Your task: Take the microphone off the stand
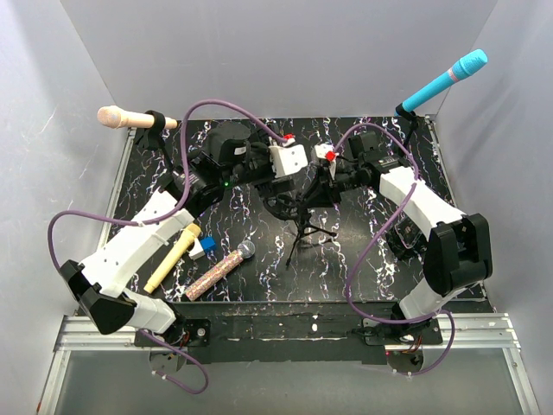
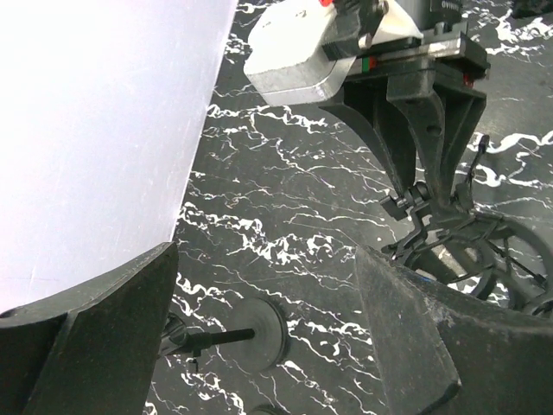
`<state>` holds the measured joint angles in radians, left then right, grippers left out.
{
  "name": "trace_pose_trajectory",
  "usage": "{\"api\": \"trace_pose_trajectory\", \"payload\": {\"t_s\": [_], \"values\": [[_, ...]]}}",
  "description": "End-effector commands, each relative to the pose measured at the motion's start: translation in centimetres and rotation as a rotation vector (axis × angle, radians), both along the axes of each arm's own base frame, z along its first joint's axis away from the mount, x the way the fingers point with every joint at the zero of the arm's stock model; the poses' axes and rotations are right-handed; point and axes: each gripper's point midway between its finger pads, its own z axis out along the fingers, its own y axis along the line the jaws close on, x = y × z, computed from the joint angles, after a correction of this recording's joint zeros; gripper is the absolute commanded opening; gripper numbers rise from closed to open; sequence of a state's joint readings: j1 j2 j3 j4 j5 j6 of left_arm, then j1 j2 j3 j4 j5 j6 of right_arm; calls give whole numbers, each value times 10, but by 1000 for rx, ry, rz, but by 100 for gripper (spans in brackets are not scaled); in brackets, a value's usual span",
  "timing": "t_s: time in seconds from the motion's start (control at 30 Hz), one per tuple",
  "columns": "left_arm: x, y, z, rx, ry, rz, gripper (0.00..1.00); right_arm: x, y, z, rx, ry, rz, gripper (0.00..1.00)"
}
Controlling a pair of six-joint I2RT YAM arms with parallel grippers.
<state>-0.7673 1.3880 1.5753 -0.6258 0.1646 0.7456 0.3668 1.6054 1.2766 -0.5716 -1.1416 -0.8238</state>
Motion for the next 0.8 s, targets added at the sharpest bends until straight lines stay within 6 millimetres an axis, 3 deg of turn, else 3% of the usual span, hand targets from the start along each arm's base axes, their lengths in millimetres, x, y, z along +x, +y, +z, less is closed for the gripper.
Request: {"api": "trace_pose_trajectory", "payload": {"t_s": [0.0,0.33,0.67,0.73,0.77], "values": [[14,11,32,-82,-63,78,82,49,11,26,43,-144,-138,10],[31,52,53,-149,-98,213,83,164,29,71,169,-363,-444,2],[31,71,66,-168,-115,241,83,252,42,70,172,-384,-585,1],[32,73,64,-169,-118,247,82,260,44,65,164,-354,-615,2],[32,74,64,-170,-120,248,82,264,42,62,155,-346,-625,7]]}}
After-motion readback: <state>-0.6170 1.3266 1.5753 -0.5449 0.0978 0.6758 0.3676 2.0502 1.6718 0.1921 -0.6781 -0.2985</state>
